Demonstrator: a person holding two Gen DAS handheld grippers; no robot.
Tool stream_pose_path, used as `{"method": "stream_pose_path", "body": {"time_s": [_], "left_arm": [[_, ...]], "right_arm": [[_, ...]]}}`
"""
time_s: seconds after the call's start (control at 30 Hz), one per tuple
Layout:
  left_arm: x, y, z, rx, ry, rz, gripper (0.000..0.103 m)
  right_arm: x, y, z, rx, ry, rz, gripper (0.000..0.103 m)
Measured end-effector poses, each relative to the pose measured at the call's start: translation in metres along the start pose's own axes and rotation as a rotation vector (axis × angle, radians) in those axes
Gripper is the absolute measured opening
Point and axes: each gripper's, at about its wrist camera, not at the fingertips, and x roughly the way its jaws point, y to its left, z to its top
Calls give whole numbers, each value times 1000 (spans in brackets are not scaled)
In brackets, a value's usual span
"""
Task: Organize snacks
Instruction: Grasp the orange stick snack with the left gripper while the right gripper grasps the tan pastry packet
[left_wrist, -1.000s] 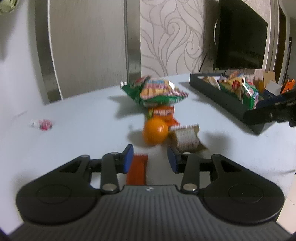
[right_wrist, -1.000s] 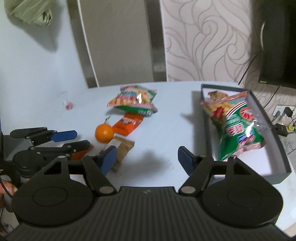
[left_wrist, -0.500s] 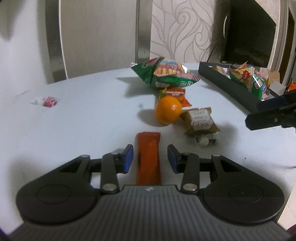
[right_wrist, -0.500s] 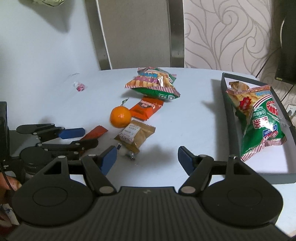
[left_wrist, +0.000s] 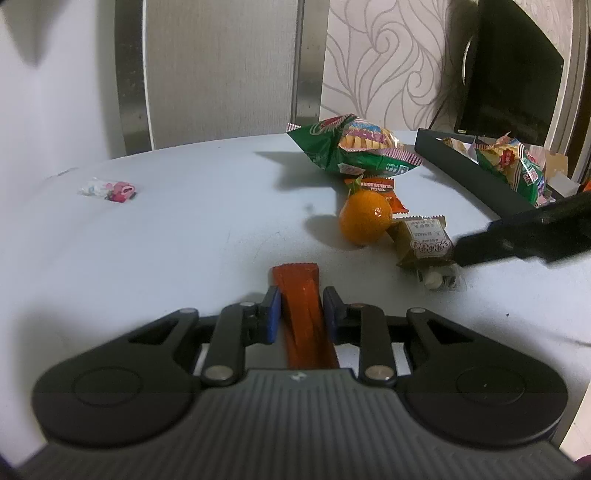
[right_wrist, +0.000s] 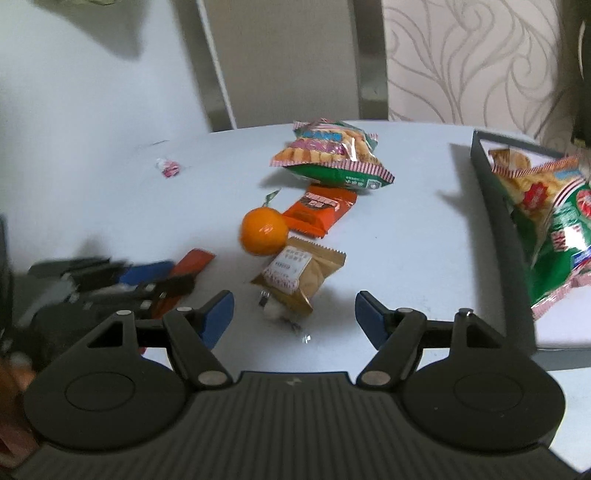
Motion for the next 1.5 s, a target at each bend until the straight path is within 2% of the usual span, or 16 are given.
{"method": "stream_pose_path", "body": {"time_s": [0.13,0.27,0.33,0.37,0.4,0.47,0.57,0.77,0.93,1.07,1.13,1.2,1.23,1.27,1.37,1.5], "left_arm": [[1,-1,0,7,0,3,29],[0,1,0,4,-2,-3,29],[0,1,0,5,-2,-4,29],[0,1,0,5,-2,-5,29],[0,1,-1,4,-2,-6,29],[0,1,-1,4,-2,-8,29],[1,0,-1,16,0,-12,29],[2,0,1,39,3,-27,28],[0,5,0,51,3,-52,28],[-1,5,-1,88,6,-58,29],[-1,5,-1,106,8,-63,29],[-1,5,-1,119,10,-82,34],[0,4,-1,126,11,-89,37],[0,4,-1,133,11,-95,38],[0,3,-1,140,11,-101,40],[-1,13,-1,97,9,-143,38]], "right_arm": [[23,-3,12,97,26,6,77],[44,-1,19,115,45,-10,77],[50,-2,21,106,51,-11,68],[53,-3,22,95,56,-16,55],[53,-5,23,94,53,12,49],[50,-7,23,90,51,22,48],[43,-9,19,82,45,27,47],[14,-20,18,159,-17,38,47],[-2,-32,8,176,-35,-37,47],[5,-38,-11,182,16,-107,48],[5,-39,-17,203,5,-132,52],[5,-33,-18,205,4,-173,62],[5,-29,-18,193,-2,-192,72],[6,-23,-17,179,-9,-217,77],[11,-14,-15,167,1,-243,75],[18,-12,-17,158,27,-257,58]]}}
